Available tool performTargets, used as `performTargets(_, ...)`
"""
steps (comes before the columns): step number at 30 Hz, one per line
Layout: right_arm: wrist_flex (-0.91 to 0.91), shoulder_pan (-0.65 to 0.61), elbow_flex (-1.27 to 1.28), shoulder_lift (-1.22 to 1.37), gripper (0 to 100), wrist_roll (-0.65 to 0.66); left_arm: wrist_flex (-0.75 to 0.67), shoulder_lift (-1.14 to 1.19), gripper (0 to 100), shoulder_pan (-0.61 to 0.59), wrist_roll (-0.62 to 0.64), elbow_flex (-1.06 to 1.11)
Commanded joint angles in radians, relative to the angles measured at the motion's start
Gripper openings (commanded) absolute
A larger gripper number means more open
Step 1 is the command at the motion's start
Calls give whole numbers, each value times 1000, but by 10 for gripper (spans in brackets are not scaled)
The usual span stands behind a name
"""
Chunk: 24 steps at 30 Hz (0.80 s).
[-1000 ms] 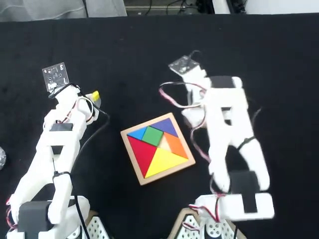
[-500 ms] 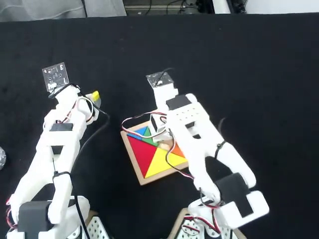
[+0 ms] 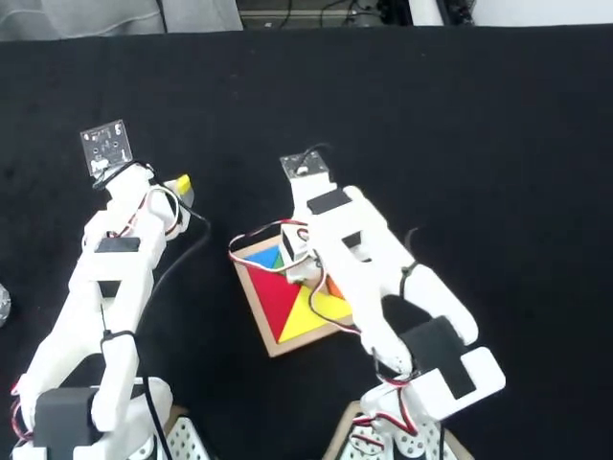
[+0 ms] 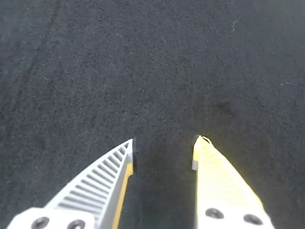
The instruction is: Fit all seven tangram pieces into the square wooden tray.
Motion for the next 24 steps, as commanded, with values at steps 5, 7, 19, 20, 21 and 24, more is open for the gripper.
performTargets(5,9,-14,-12,-2,96,40,-2,-5,206,12,-8,-44)
performTargets(7,18,-14,-12,-4,154,58,-2,-5,206,12,-8,-44)
performTargets(19,100,-14,-54,-31,151,135,-2,-5,206,12,-8,-44)
performTargets(20,120,-9,-67,-53,137,143,-2,-5,206,12,-8,-44)
performTargets(21,132,-6,-70,-79,126,155,-2,-5,206,12,-8,-44)
performTargets(24,137,21,-41,-173,109,176,-2,-5,206,12,-8,-44)
